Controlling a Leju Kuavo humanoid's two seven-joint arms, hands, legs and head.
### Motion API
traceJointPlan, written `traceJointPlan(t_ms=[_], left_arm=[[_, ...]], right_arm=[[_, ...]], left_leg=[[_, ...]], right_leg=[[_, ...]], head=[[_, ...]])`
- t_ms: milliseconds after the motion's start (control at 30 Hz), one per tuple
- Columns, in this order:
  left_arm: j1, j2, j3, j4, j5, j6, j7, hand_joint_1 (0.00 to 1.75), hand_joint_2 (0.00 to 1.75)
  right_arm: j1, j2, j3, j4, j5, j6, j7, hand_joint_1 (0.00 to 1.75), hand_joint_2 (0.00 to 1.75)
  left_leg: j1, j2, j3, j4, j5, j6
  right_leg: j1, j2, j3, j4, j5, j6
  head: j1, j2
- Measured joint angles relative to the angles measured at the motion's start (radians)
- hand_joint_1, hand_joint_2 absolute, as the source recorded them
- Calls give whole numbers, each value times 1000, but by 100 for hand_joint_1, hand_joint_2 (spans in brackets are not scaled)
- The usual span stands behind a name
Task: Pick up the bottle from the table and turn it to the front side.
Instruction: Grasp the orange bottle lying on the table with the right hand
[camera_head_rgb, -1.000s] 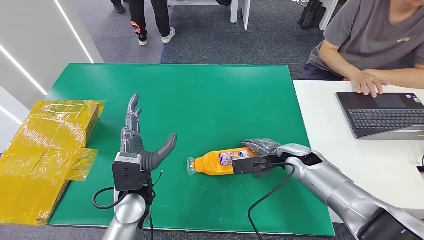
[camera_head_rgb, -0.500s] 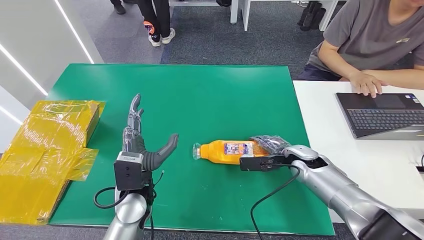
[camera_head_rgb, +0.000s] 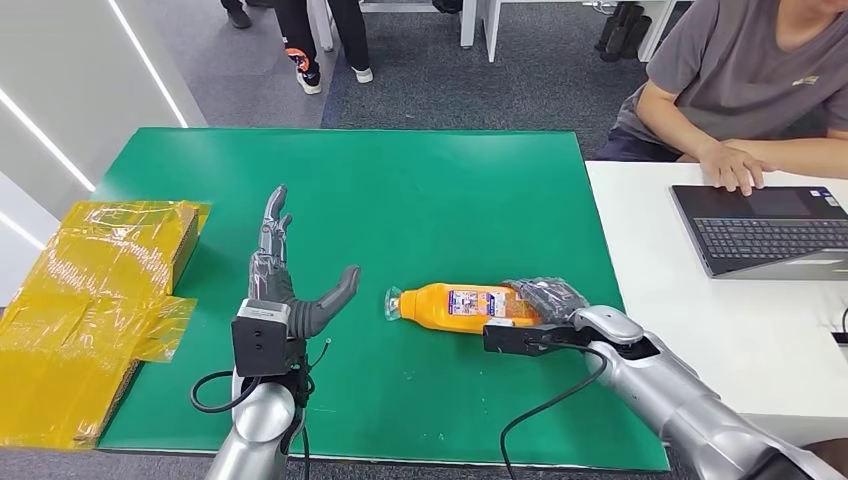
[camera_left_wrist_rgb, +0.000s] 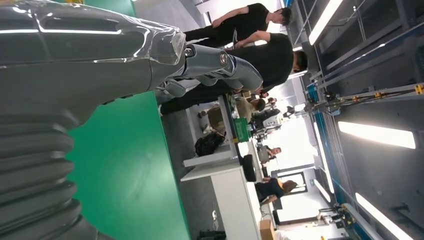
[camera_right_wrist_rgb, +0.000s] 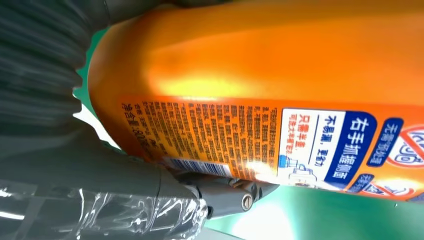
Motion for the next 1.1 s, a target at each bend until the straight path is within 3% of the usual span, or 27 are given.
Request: traceJointPlan(t_ms=[267, 500, 733, 1100], left_arm=[[0, -2, 0, 0, -1, 2, -1, 0, 175], [2, -9, 0, 1, -3, 22, -16, 0, 175], [-3, -17, -1, 15, 6, 30, -21, 0, 175], [-28, -17, -12, 34, 16, 29, -30, 0, 175]], right_arm=[[62, 14, -69, -46, 21, -93, 9, 175, 175], [152, 74, -210, -132, 22, -377, 35, 175, 175], [249, 119, -345, -256, -15, -586, -52, 175, 175], [314, 142, -403, -352, -31, -613, -78, 175, 175]], left_leg=[[0, 0, -1, 0, 0, 0], [0, -1, -3, 0, 0, 0], [0, -2, -5, 0, 0, 0], [0, -1, -6, 0, 0, 0]], right_leg=[[0, -1, 0, 0, 0, 0], [0, -1, -3, 0, 0, 0], [0, -2, -5, 0, 0, 0], [0, -2, -5, 0, 0, 0]], head=[[0, 0], [0, 0], [0, 0], [0, 0]])
